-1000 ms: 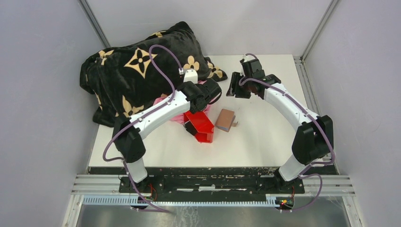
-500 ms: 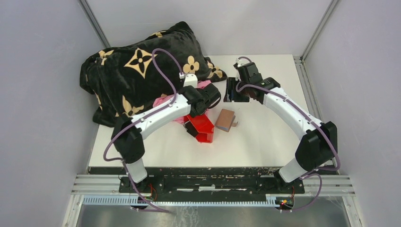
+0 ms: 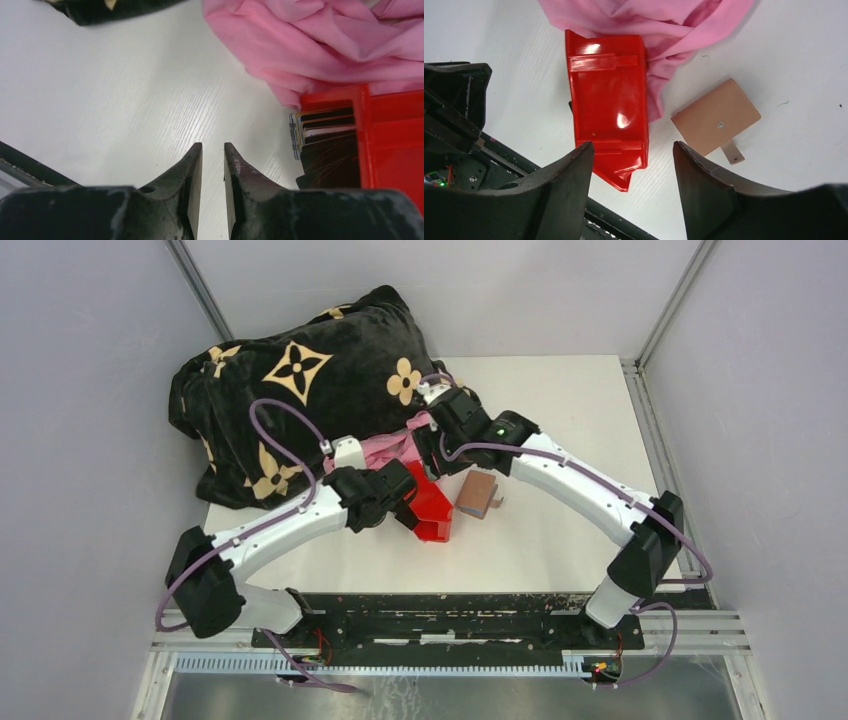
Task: Put the credit cards into the card holder
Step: Pick up the storage box at the center of the board.
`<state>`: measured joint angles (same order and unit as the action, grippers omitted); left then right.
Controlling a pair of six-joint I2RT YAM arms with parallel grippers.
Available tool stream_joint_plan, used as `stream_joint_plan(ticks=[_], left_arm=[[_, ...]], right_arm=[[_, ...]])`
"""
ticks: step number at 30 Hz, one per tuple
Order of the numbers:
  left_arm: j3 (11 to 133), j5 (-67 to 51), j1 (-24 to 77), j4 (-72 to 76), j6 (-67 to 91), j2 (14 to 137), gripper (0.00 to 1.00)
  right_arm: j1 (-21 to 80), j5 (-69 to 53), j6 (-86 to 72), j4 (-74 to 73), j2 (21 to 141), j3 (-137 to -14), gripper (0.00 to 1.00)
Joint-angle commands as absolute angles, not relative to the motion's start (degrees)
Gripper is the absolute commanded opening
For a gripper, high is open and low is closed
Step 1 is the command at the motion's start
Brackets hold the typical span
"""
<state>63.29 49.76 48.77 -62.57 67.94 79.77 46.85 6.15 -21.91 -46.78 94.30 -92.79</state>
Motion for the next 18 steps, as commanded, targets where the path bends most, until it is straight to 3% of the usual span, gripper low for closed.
stream_joint_plan(ticks=[1, 7, 18], left_arm=[[56.77, 45.98, 46.38, -53.77, 73.02, 71.15, 0.34], [46.27, 41.14, 44.65, -44.87, 74.27, 62.15, 0.45], [32.85, 39.91, 44.44, -40.00, 81.69, 46.80, 0.47]], right_arm=[[51.61, 14.16, -18.92, -50.15, 98.15, -98.83, 0.66], [56.55, 19.22, -16.70, -52.98, 105.04, -104.93, 0.67], [62.01, 25.76, -15.26, -58.39, 116.63, -114.28, 0.67]])
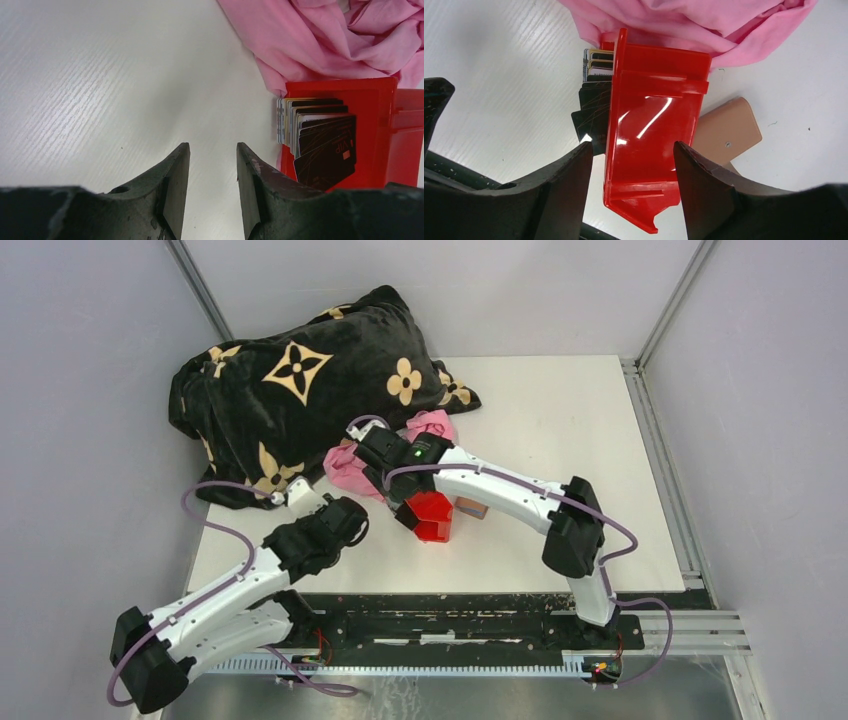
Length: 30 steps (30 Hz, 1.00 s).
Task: Put the credit cards into the card holder
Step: Pick up the storage box at the center of the board.
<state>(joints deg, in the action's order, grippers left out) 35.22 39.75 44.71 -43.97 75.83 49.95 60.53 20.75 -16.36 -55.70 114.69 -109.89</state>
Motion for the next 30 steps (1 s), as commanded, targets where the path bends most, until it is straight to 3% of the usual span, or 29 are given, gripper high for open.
stream_joint_plan(ticks=[1, 23, 30], left_arm=[[32.11, 39.68, 44.42, -39.65, 82.14, 45.99, 0.47], [23.68, 40.44, 44.45, -35.87, 85.27, 36.40, 0.47], [23.70, 40.92, 44.47, -33.59, 83.78, 37.69, 0.47]], right_arm=[[62.16, 26.08, -15.03, -58.44, 117.24, -114.49, 0.67], [63.94, 43.97, -9.91, -62.40, 129.36, -120.40, 0.69], [62.24, 44.69, -9.67, -61.46, 128.45, -119.39, 0.56]])
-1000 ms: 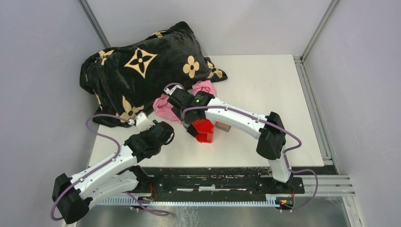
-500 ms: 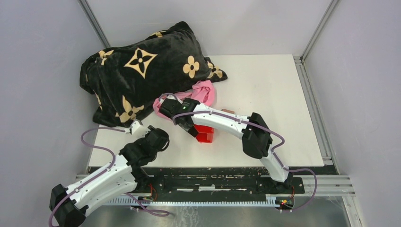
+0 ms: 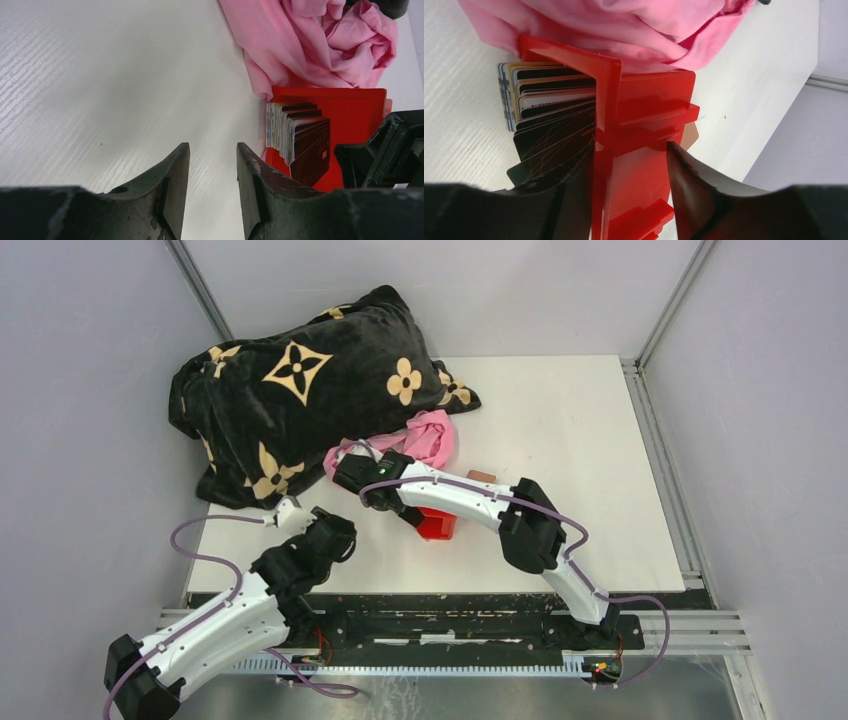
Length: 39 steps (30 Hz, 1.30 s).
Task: Put the credit cards into the card holder
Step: Pick up the storage box at the center of the board.
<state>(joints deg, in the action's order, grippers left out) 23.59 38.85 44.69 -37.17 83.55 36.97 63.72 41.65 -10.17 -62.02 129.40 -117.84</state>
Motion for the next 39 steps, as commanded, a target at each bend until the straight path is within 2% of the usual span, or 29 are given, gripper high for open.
stream_joint_plan(ticks=[1, 7, 12, 22, 31, 39], left_arm=[[23.77, 40.88, 44.46, -33.33, 83.70, 38.04, 0.47], [24.41, 40.24, 44.47, -31.08, 82.03, 41.16, 0.47], [26.00, 39.71, 44.47, -28.08, 79.28, 44.93, 0.47], [31.83, 38.66, 44.41, -23.22, 71.11, 54.47, 0.47], [38.01, 38.58, 44.46, -21.18, 65.19, 60.72, 0.47], [41.57, 37.90, 44.42, -20.33, 61.34, 63.91, 0.47]], right_arm=[[61.84, 44.32, -9.68, -61.32, 128.17, -119.10, 0.52], [59.24, 39.98, -10.19, -61.49, 126.53, -118.64, 0.36], [56.40, 34.70, -12.11, -63.45, 126.31, -119.94, 0.29], [50.63, 23.70, -15.47, -66.01, 126.58, -123.12, 0.26], [46.40, 17.37, -16.78, -69.64, 128.03, -128.72, 0.02], [43.11, 14.00, -18.79, -71.40, 128.61, -132.75, 0.01]])
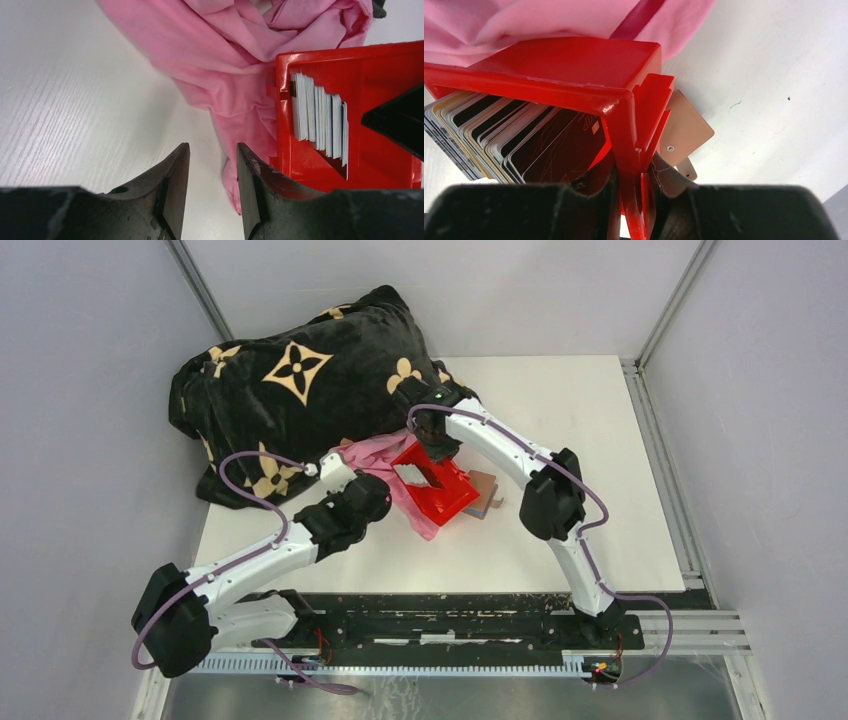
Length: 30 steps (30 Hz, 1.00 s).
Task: Put the credit cards into the card holder
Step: Pick up the storage box at the center of the board, then place the storage box at the center of the board.
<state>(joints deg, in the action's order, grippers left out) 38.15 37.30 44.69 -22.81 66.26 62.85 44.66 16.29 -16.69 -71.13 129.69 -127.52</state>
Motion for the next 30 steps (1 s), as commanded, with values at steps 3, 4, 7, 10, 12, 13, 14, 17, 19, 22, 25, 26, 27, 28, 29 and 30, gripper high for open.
stream_joint_plan(ticks=[3, 4, 7, 10, 12, 13, 14, 17, 19, 22, 25, 26, 27, 28, 29, 30], left_arm=[[42.32, 36.87, 44.47, -19.08, 59.54, 64.61, 0.47], [42.74, 36.53, 44.45, -18.93, 59.06, 64.91, 0.47], [44.00, 35.72, 44.43, -18.46, 57.25, 65.84, 0.47], [44.83, 34.23, 44.47, -17.07, 55.07, 66.58, 0.47], [45.42, 33.29, 44.47, -16.08, 53.56, 67.32, 0.47], [45.77, 32.53, 44.47, -15.51, 52.75, 67.85, 0.47], [46.05, 31.27, 44.47, -14.87, 51.58, 68.55, 0.47], [47.86, 29.04, 44.47, -13.90, 49.06, 71.25, 0.47], [49.20, 27.07, 44.40, -13.09, 47.40, 73.16, 0.47], [51.47, 25.16, 44.43, -12.22, 44.99, 76.59, 0.47], [54.38, 23.25, 44.46, -11.32, 42.22, 79.89, 0.47], [55.47, 22.64, 44.47, -11.04, 41.42, 80.96, 0.47], [56.27, 21.67, 44.45, -10.54, 40.08, 82.20, 0.47], [57.26, 20.72, 44.43, -10.04, 39.12, 83.36, 0.47], [58.16, 19.64, 44.39, -9.77, 38.19, 84.74, 0.47], [59.27, 18.45, 44.43, -9.49, 37.46, 86.09, 0.47]], right_arm=[[41.35, 12.85, -19.68, -71.74, 128.46, -133.51, 0.01], [40.79, 12.49, -19.95, -71.88, 128.43, -133.87, 0.01], [39.33, 11.71, -20.66, -72.06, 128.32, -134.41, 0.01], [37.46, 11.22, -21.24, -72.01, 127.97, -134.41, 0.01], [36.24, 11.12, -21.51, -71.97, 127.66, -134.45, 0.01], [35.58, 11.01, -21.60, -71.97, 127.50, -134.59, 0.01], [35.02, 10.91, -21.67, -72.01, 127.51, -134.78, 0.01], [33.10, 10.73, -21.82, -72.34, 127.39, -135.69, 0.01], [31.81, 10.64, -21.96, -72.55, 127.47, -136.29, 0.01], [29.84, 10.26, -21.97, -72.76, 127.91, -137.27, 0.01], [27.69, 10.07, -21.98, -72.63, 128.28, -138.00, 0.01], [26.96, 9.87, -22.05, -72.46, 128.33, -138.07, 0.01], [26.32, 9.78, -22.05, -72.20, 128.42, -138.08, 0.01], [25.60, 9.62, -22.02, -71.99, 128.55, -138.02, 0.01], [24.83, 9.43, -22.04, -71.69, 128.58, -138.07, 0.01], [24.05, 9.14, -22.11, -71.45, 128.69, -138.11, 0.01]])
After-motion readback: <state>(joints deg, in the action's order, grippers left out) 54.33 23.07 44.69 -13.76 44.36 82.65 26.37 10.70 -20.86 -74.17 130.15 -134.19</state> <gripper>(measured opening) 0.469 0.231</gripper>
